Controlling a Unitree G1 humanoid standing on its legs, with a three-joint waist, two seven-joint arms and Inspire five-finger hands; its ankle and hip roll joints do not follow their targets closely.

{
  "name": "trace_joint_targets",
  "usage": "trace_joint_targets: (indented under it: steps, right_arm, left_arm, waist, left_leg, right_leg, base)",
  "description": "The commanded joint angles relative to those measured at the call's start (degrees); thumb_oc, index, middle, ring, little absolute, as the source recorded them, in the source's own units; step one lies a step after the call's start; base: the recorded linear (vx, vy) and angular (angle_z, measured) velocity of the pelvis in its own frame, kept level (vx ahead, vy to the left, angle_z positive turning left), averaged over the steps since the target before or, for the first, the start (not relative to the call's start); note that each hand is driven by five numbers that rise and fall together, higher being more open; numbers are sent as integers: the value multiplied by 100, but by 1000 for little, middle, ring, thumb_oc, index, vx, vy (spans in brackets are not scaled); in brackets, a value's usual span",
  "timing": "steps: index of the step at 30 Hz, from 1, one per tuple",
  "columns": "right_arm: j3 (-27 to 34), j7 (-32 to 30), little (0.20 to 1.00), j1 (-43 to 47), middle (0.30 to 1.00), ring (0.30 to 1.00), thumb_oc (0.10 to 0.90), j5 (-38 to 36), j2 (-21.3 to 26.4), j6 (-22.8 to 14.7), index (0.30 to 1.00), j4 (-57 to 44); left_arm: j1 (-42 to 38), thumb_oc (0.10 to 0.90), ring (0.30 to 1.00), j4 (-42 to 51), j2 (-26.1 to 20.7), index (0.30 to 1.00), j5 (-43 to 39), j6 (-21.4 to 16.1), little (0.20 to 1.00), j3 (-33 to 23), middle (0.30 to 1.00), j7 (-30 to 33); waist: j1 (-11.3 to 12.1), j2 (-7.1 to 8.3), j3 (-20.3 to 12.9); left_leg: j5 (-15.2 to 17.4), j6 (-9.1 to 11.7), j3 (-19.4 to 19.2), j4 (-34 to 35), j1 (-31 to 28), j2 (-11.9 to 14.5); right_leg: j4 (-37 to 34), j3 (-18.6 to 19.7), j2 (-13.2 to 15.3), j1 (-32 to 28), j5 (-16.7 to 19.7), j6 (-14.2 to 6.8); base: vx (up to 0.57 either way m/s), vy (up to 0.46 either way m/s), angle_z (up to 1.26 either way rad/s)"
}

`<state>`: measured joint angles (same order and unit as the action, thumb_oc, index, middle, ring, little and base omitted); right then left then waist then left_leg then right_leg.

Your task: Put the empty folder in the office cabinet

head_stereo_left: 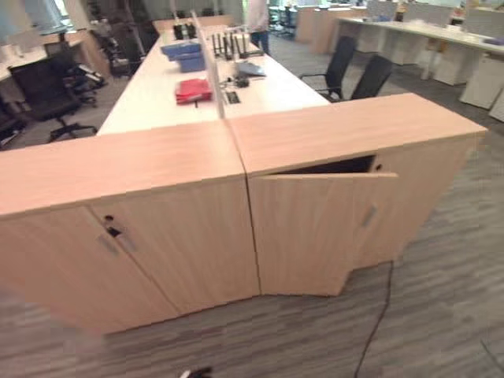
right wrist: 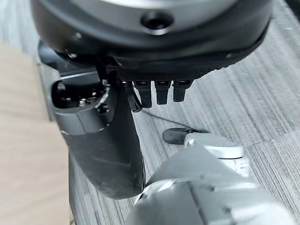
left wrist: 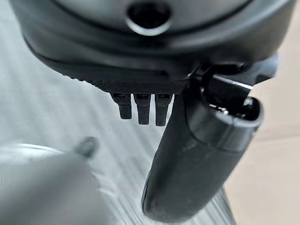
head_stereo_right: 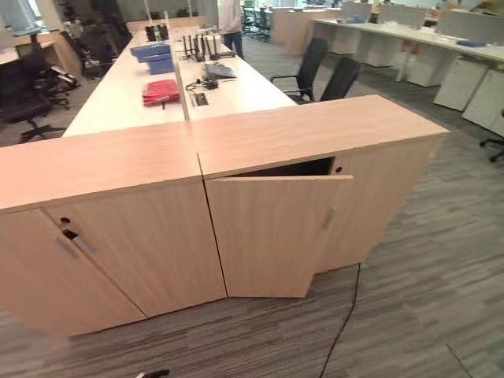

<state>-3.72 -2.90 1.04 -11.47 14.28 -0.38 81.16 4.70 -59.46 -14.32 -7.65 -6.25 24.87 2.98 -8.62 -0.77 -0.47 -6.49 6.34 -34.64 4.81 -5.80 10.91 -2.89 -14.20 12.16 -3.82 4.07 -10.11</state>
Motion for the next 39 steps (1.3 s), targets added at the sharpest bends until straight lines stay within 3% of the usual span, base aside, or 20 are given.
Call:
trace_joint_targets:
  steps: [1, 3, 4, 6, 13, 15, 25, 39]
  right_arm:
    - [-66, -150, 900, 271, 900, 900, 800, -55, 202, -4, 900, 623]
    - [-51, -135, 900, 194, 900, 900, 800, -23, 236, 24, 900, 640]
    - [-49, -135, 900, 194, 900, 900, 800, -21, 230, 26, 900, 638]
    - [-130, -51, 900, 88, 900, 900, 800, 136, 289, 89, 900, 595]
    - [-378, 33, 900, 56, 900, 900, 800, 371, 353, 97, 900, 470]
    - [-407, 28, 900, 92, 900, 900, 800, 333, 322, 67, 900, 390]
    - [-498, 88, 900, 85, 900, 900, 800, 265, 81, 9, 900, 407]
    - [-532, 148, 900, 114, 900, 900, 800, 231, 4, 6, 900, 422]
  left_arm:
    - [-658, 800, 900, 2253, 85, 900, -572, -744, 900, -155, 900, -330]
    - [-841, 800, 900, 3342, -204, 900, -783, -814, 900, -81, 900, -524]
    - [-828, 800, 900, 3375, -224, 900, -791, -792, 900, -85, 900, -529]
    - [-1340, 800, 900, 4271, -445, 900, -1049, -828, 900, 11, 900, -687]
    - [-2758, 800, 900, 4237, -252, 900, -1056, -819, 900, 479, 900, -752]
    - [-2815, 800, 900, 4376, -243, 900, -1169, -840, 900, 421, 900, -745]
    - [-2411, 800, 900, 4785, -271, 900, -1415, -795, 900, 379, 900, -1001]
    - [-2103, 800, 900, 5770, -471, 900, -1941, -702, 900, 539, 900, -1415]
  waist:
    - [-97, -209, 171]
    - [-186, -237, 162]
    - [-183, -233, 164]
    - [-359, -279, 94]
    - [-693, -336, -31]
    - [-714, -319, -36]
    - [-594, -212, -48]
    - [-454, -175, 8]
  left_leg:
    - [529, 156, 509, 19, -256, 201]
    - [508, 194, 457, 19, -277, 257]
    - [507, 197, 454, 19, -281, 261]
    - [499, 245, 326, 19, -347, 329]
    - [492, 301, 85, 19, -465, 413]
    - [483, 310, 51, 19, -480, 412]
    - [490, 309, 40, 19, -542, 430]
    - [473, 306, 148, 19, -509, 420]
  right_leg:
    - [-211, -368, -491, 152, -272, 163]
    - [-211, -330, -545, 155, -302, 177]
    - [-211, -328, -549, 153, -303, 179]
    - [-211, -240, -623, 152, -357, 190]
    - [-211, -61, -735, 161, -414, 223]
    - [-211, -35, -744, 156, -400, 231]
    - [-211, -15, -787, 70, -417, 267]
    - [-211, -103, -782, -14, -419, 285]
  base:
    - [53, -106, -36]
    - [26, -59, -18]
    - [24, -36, -10]
    - [56, -59, -11]
    - [28, -27, -36]
    - [8, -15, -24]
    - [2, -6, -5]
    - [-5, 0, 1]
